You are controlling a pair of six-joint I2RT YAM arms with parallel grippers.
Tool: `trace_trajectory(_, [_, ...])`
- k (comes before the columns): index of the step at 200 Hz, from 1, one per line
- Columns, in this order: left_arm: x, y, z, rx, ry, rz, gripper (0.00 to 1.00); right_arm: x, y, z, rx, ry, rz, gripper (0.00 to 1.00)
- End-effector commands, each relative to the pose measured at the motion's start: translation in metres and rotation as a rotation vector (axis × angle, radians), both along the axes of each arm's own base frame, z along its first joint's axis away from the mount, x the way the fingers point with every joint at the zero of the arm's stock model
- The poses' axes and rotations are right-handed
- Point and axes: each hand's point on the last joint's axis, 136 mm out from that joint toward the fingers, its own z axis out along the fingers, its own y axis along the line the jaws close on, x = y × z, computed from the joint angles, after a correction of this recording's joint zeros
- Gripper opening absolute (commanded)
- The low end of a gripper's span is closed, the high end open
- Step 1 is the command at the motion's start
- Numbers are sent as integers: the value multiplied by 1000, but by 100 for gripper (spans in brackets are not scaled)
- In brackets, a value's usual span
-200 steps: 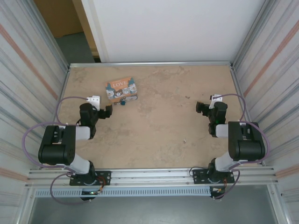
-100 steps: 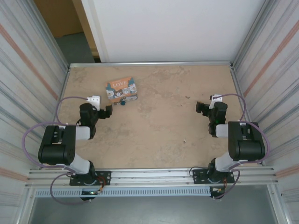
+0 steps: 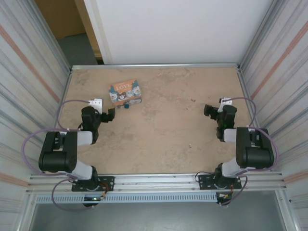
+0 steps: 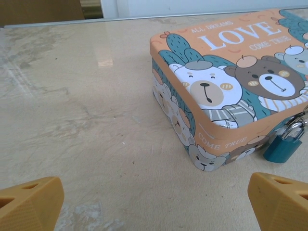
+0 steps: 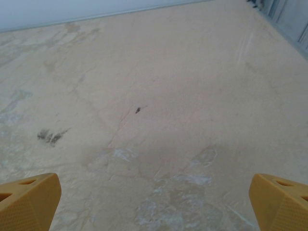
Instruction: Unlock the padlock with the key
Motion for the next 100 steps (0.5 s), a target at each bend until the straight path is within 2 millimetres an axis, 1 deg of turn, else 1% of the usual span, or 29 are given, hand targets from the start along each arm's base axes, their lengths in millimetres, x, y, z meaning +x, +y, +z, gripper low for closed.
trace_trajectory(1, [-4, 9, 24, 10, -42, 46, 99, -7, -3, 18, 36, -36, -29, 99])
trace_trajectory(16, [-6, 9, 36, 19, -43, 54, 99, -11, -4, 32, 34, -53, -32, 99])
trace_trajectory(31, [-6, 9, 53, 27, -55, 66, 99, -14, -4, 48, 39, -57, -35, 99])
trace_trajectory(49, [-9, 10, 75, 1, -65, 83, 99, -18, 1, 66, 67, -40, -15, 99])
trace_trajectory(58, [-11, 11, 85, -13, -71, 89, 99, -19, 8, 74, 95, -34, 11, 99])
trace_trajectory(79, [-17, 10, 101, -46, -43, 94, 99, -24, 26, 91, 183, -18, 87, 99])
trace_trajectory(100, [-19, 9, 113, -98, -3, 107, 99, -29, 43, 99, 298, 29, 141, 99])
